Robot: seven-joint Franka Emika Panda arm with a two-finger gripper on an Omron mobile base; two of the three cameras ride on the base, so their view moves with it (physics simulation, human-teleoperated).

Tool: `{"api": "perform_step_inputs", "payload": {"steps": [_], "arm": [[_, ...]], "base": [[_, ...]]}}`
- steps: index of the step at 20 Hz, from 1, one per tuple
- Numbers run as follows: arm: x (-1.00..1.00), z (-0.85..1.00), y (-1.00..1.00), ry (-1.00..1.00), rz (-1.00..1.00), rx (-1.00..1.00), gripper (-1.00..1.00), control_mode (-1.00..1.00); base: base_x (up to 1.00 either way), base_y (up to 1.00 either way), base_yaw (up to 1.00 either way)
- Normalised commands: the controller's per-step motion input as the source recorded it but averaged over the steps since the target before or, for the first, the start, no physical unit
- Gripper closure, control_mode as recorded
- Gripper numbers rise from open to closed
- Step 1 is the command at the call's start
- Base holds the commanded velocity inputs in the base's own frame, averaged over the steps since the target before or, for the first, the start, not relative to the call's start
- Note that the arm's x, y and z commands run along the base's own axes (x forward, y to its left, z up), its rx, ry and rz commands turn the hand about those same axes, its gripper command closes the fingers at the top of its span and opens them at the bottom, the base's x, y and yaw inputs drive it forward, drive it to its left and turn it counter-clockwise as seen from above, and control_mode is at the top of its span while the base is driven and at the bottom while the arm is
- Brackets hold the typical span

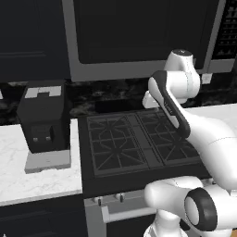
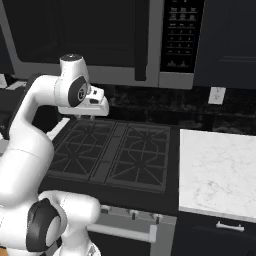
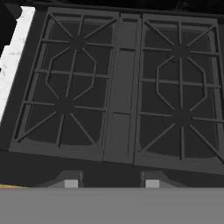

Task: Navigate to the shelves.

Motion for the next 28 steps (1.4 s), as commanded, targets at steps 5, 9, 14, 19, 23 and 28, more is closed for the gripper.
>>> {"api": "perform_step_inputs", "payload": {"steps": [5,9,14,19,23,28], "arm": [[0.0,0.0,0.0,0.0,0.0,0.0,-1.0,1.0],[0.0,0.0,0.0,0.0,0.0,0.0,-1.0,1.0],[0.0,0.0,0.0,0.0,0.0,0.0,-1.0,1.0],[0.0,0.0,0.0,0.0,0.0,0.0,-1.0,1.0],[0.0,0.0,0.0,0.0,0.0,0.0,-1.0,1.0],[0.0,0.0,0.0,0.0,0.0,0.0,-1.0,1.0]], "base": [[0.0,0.0,0.0],[-0.4,0.0,0.02],[-0.57,0.0,0.18],[-0.37,0.0,0.39],[-0.35,0.0,0.52],[-0.27,0.0,0.59]]}}
